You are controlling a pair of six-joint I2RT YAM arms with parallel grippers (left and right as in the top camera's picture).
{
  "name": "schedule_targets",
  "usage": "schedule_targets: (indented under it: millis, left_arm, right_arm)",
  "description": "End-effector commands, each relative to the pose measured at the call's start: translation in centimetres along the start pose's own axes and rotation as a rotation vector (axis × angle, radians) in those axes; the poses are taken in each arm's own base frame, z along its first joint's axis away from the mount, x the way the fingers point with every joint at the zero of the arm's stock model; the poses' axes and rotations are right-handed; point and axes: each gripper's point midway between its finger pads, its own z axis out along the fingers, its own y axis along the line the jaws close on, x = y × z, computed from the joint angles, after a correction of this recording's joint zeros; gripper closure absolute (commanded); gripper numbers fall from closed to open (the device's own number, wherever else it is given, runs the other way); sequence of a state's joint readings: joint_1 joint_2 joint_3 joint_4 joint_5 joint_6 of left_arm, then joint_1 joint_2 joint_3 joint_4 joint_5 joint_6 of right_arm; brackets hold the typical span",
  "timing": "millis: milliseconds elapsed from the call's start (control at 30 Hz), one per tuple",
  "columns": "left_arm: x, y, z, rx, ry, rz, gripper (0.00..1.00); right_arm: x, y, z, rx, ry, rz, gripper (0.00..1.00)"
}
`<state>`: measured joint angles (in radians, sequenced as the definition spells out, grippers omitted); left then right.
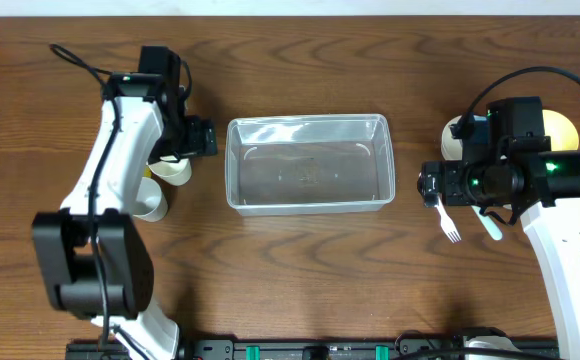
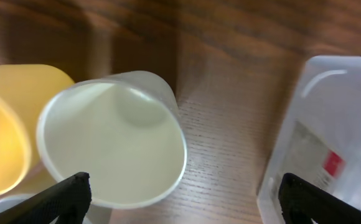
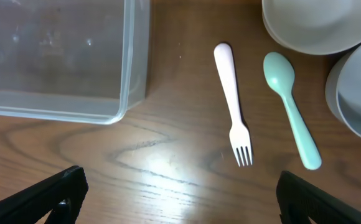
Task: Pack container
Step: 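Move left gripper over the white cup and grasp its rim, then carry the white cup into the container's back-left corner and release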
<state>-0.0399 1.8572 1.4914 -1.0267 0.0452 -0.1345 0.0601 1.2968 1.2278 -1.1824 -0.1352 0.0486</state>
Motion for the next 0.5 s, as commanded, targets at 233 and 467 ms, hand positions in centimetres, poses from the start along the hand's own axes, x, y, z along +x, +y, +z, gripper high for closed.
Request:
schedule_targets:
  millis: [233, 467]
  left_arm:
    - [-0.3, 0.3, 2.9, -0.023, 0.055, -0.006, 0.29]
    - [-0.3, 0.3, 2.9, -0.023, 0.055, -0.006, 0.64]
  right_arm:
    - [0.2, 0.0, -0.4, -0.005, 0.010, 0.004, 0.07]
    - [0.2, 0.0, -0.4, -0.005, 0.011, 0.004, 0.12]
